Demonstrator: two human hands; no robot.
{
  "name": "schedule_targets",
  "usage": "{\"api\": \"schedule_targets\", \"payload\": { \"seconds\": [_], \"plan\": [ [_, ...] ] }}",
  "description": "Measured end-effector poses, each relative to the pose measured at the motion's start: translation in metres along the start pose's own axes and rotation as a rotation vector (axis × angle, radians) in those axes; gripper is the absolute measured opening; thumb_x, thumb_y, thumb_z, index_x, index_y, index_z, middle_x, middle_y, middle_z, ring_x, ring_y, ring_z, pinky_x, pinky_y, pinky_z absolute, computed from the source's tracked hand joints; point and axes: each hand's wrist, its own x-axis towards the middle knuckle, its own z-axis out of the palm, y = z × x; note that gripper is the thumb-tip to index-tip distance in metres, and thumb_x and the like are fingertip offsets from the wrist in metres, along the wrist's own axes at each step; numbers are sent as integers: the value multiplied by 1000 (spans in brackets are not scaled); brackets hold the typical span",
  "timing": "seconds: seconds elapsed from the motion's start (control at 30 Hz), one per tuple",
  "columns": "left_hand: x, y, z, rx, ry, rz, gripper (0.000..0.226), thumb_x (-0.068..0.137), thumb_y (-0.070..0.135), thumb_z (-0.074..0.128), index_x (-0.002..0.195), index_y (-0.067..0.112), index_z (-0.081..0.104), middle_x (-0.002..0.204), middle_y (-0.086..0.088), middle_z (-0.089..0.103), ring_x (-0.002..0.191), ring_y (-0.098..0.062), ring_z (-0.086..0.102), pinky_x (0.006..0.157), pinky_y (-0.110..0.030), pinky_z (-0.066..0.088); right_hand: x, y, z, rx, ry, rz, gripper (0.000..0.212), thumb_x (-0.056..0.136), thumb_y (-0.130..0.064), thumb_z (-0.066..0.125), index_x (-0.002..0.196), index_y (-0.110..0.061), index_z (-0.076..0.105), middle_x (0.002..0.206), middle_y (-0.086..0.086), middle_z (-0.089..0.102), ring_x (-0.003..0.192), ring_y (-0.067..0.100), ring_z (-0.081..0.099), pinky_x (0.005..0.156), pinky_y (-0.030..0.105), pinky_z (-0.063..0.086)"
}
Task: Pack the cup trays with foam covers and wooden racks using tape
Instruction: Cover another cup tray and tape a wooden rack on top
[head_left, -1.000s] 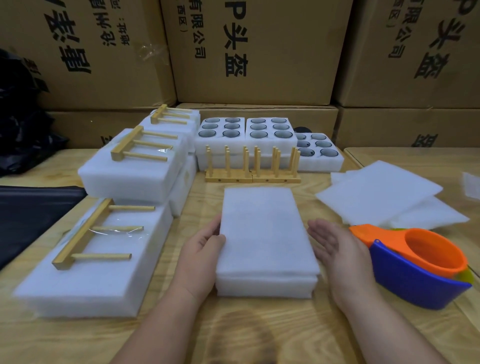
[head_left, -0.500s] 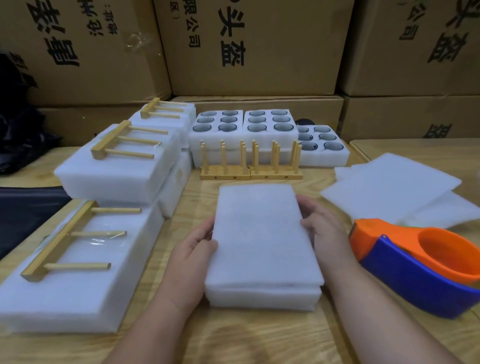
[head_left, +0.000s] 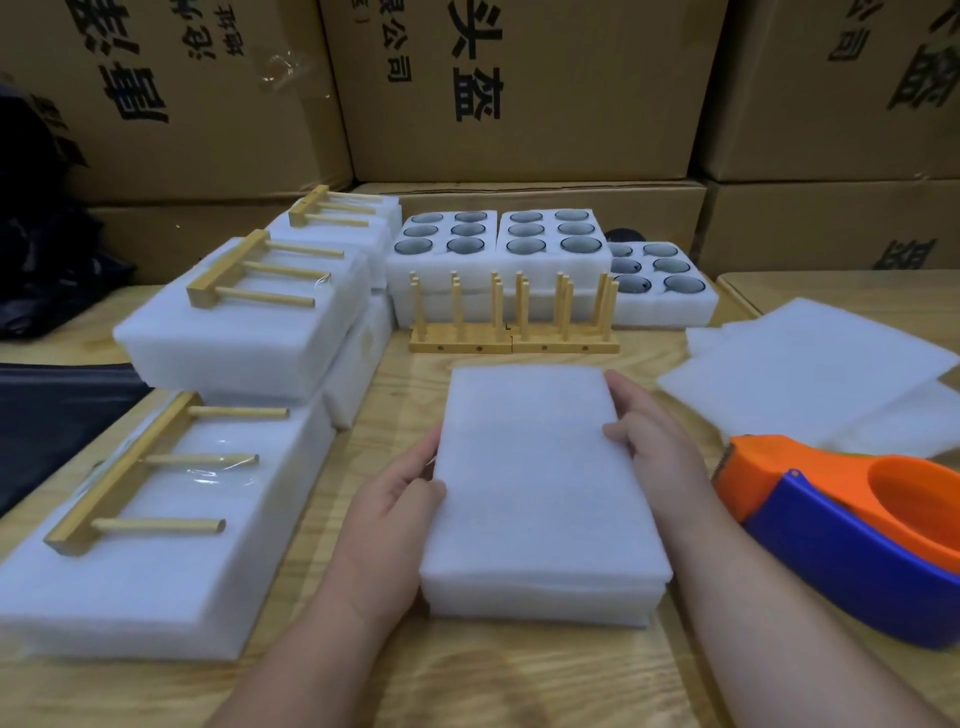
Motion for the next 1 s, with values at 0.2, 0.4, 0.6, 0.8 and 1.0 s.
{"api": "schedule_targets", "payload": {
  "seconds": [0.2, 0.4, 0.6, 0.8, 1.0],
  "plan": [
    [6, 3, -7, -157, 148, -133, 43, 83, 11, 53, 117, 27, 75, 115, -2, 73, 105, -16, 69, 73, -28, 55, 1, 3, -3, 69, 27, 49, 55, 81, -23, 56, 136, -20, 59, 127, 7, 70, 119, 25, 66, 89, 42, 53],
    [38, 49, -12, 78, 375, 54, 31, 76, 27, 59, 101, 30, 75, 108, 11, 76, 107, -7, 69, 87, -35, 54, 4, 6, -2, 146, 220, 63, 40, 89, -35, 56, 127, -28, 65, 131, -5, 69, 115, 7, 67, 102, 36, 49],
    [117, 74, 0, 412, 328, -47, 15, 80, 31, 61, 84, 32, 75, 83, 0, 75, 72, -17, 62, 75, -39, 59, -1, -1, 1, 118, 261, 57, 45, 82, -40, 55, 124, -30, 66, 130, -8, 68, 116, 7, 66, 104, 36, 48],
    [194, 54, 1, 848, 313, -177, 20, 87, 21, 58, 81, 7, 71, 72, -8, 75, 56, -24, 61, 59, -27, 52, 4, 5, 2, 157, 345, 74, 25, 103, -25, 46, 113, -26, 68, 121, -4, 73, 114, 10, 68, 105, 40, 49],
    [229, 30, -1, 1006, 269, -230, 19, 85, 26, 68, 83, 7, 66, 72, -10, 75, 74, -27, 75, 72, -35, 62, 8, 7, 6, 218, 397, 82, 25, 104, -20, 45, 110, -19, 70, 107, -4, 78, 101, 9, 73, 95, 36, 52]
  ]
}}
